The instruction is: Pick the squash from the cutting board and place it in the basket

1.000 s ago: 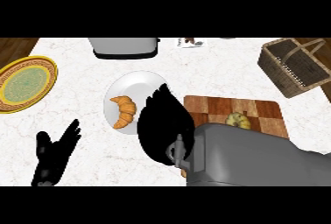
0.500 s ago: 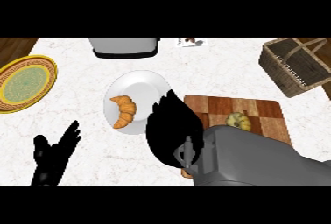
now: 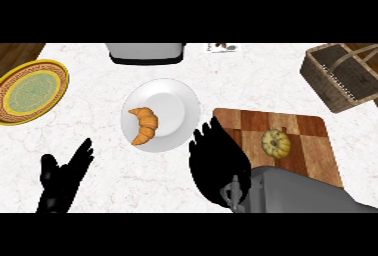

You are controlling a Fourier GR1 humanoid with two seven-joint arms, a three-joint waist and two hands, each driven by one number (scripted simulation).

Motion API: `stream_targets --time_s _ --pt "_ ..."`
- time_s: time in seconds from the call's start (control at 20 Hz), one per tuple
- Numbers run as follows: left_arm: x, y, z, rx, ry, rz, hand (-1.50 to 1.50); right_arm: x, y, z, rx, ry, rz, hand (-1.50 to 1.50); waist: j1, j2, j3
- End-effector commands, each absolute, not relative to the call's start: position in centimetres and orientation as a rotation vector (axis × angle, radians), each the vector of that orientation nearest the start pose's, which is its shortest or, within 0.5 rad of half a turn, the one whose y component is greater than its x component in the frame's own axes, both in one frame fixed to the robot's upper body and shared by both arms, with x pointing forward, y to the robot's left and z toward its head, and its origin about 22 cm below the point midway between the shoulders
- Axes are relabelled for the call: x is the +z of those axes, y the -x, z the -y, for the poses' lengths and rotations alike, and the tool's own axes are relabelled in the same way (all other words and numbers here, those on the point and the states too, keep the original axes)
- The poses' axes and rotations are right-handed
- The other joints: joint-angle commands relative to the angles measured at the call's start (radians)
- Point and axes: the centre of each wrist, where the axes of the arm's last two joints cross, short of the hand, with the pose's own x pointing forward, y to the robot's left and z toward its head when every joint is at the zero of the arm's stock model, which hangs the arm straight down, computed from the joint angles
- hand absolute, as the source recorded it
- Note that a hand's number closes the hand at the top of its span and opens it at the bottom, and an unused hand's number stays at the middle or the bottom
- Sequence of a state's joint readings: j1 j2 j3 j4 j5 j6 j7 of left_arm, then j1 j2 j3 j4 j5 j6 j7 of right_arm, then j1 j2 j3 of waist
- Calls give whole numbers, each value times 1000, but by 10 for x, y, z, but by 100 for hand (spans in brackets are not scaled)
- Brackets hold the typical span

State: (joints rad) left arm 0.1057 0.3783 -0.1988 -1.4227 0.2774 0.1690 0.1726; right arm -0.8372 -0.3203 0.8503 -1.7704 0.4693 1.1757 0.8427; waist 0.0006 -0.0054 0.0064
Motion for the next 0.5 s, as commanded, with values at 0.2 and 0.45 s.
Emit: stream_targets --time_s 0.2,0.45 --pt "-53 -208 -293 -31 -159 1004 0 131 -231 78 2388 940 640 -150 4 9 -6" --pt "-50 -202 -295 -34 -142 1009 0 134 -259 94 2353 953 643 -150 9 8 -6"
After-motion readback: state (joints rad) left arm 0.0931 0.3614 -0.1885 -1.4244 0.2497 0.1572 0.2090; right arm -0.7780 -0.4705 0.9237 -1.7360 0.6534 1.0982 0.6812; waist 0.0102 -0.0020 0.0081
